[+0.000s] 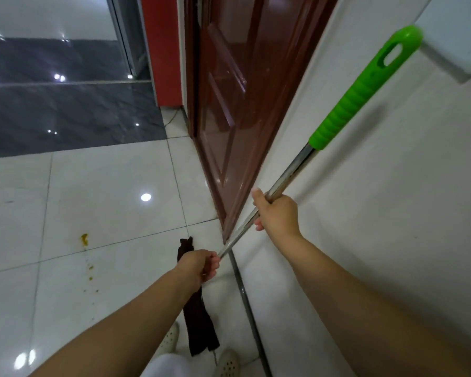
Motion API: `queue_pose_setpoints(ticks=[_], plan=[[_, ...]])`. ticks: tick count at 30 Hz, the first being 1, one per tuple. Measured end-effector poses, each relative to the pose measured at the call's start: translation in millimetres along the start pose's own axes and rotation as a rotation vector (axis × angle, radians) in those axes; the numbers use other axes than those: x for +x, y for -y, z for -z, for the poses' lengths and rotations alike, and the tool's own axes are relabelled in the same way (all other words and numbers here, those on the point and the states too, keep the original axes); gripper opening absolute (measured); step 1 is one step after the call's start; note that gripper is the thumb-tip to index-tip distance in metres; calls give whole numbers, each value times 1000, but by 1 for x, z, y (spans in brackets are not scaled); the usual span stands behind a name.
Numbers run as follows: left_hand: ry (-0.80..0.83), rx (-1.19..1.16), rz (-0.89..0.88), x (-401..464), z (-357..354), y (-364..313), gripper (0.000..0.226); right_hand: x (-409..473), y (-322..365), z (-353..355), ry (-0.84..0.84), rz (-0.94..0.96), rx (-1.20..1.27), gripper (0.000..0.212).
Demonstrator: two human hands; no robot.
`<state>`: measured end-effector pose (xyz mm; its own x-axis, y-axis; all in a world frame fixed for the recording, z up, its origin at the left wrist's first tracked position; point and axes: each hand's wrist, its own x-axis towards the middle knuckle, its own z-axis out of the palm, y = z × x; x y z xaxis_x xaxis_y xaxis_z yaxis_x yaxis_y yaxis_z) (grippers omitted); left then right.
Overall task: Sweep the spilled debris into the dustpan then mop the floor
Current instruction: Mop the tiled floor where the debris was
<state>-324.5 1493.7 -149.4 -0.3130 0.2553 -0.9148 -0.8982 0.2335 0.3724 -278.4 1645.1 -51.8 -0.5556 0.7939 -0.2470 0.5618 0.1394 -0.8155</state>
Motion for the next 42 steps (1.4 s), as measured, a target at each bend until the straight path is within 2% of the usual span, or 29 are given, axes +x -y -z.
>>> queue_pose_setpoints(ticks=[4, 8, 12, 14, 17, 21, 24, 32, 36, 40, 42], plan=[[-13, -25, -45, -19, -8, 9, 23, -17, 28, 17, 14, 155, 41, 56], [67, -122, -54, -39, -20, 13, 15, -32, 49, 30, 60, 243, 92, 55], [113, -442, -71, -52, -27, 12, 25, -45, 57, 39, 82, 278, 100, 58], [108, -618, -69, -60, -23, 12, 23, -52, 60, 43, 86, 296, 99, 62], [116, -755, -49, -73, -16, 13, 14, -62, 71, 47, 106, 337, 113, 61], [155, -904, -90, -91, -10, 12, 20, -78, 95, 49, 133, 426, 147, 56], [170, -971, -127, -106, 0, 4, 9, -90, 115, 44, 173, 509, 175, 57], [158, -1072, -271, -151, 53, -7, 8, -122, 154, 12, 292, 631, 241, 50], [117, -1103, -339, -161, 85, -9, 24, -138, 162, -11, 402, 660, 282, 46], [88, -1139, -428, -164, 114, -3, 21, -151, 159, -37, 509, 697, 220, 36], [85, -1164, -447, -161, 125, 4, 29, -155, 151, -50, 585, 688, 206, 28]])
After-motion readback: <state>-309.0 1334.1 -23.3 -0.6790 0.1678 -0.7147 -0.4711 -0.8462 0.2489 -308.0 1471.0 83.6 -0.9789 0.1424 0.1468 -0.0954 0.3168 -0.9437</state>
